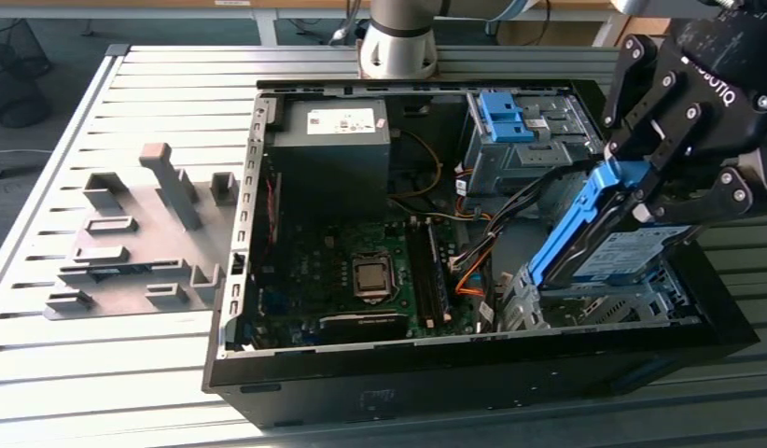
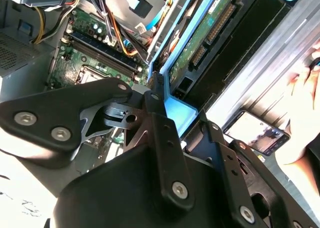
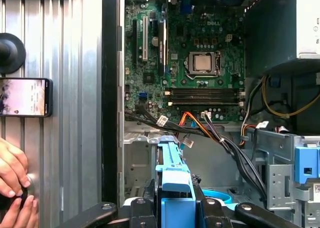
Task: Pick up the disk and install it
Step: 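Insert the disk into the insertion slot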
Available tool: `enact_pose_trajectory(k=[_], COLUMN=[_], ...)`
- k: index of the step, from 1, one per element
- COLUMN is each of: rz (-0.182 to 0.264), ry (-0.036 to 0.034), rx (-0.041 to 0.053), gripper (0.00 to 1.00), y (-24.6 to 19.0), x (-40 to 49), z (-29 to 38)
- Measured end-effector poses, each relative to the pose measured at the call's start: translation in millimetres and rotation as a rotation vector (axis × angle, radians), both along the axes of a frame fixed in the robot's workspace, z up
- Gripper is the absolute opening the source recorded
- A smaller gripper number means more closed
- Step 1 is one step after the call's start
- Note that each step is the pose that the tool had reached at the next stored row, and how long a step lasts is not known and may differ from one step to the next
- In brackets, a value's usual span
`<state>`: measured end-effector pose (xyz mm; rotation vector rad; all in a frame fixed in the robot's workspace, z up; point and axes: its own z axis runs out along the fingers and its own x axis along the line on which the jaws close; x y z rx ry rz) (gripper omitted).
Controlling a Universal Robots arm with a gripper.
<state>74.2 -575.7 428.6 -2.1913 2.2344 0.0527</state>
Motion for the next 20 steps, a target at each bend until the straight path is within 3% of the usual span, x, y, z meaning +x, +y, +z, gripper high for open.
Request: enact_pose_trajectory(k=[14,15,20], rz=[0.000,0.000,0.000], ry=[0.0000,0.0000,0.0000], rx=[-0.0003,0.0000,0.0000], gripper=[0.38,0.44,0.44], y=[0.0,0.0,0.0], x=[0.0,0.0,0.0], z=[-2.6,-2.9,-10.7])
